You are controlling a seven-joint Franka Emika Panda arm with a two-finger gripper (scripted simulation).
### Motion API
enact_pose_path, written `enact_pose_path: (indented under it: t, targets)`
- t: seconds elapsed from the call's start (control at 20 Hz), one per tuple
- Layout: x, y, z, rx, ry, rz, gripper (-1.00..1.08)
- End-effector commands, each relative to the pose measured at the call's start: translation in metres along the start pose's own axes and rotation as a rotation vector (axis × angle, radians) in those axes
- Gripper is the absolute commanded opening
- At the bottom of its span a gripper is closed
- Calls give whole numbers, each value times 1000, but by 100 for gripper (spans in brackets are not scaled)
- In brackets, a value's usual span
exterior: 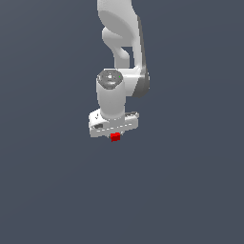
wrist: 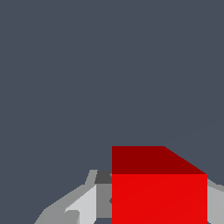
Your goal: Pick up the red cube and move it to a goal position.
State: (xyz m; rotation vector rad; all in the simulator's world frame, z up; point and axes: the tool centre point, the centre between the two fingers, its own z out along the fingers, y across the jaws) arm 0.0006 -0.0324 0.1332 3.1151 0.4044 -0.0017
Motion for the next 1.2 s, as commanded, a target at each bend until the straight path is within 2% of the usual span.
enact_pose_path:
  t: [0.0, 0.55, 1.15]
  targets:
    - [-12, -1, -19, 0, 1, 0, -100]
    - [-47, -4, -74, 0, 1, 0, -100]
    - [-50, -4, -82, 0, 1, 0, -100]
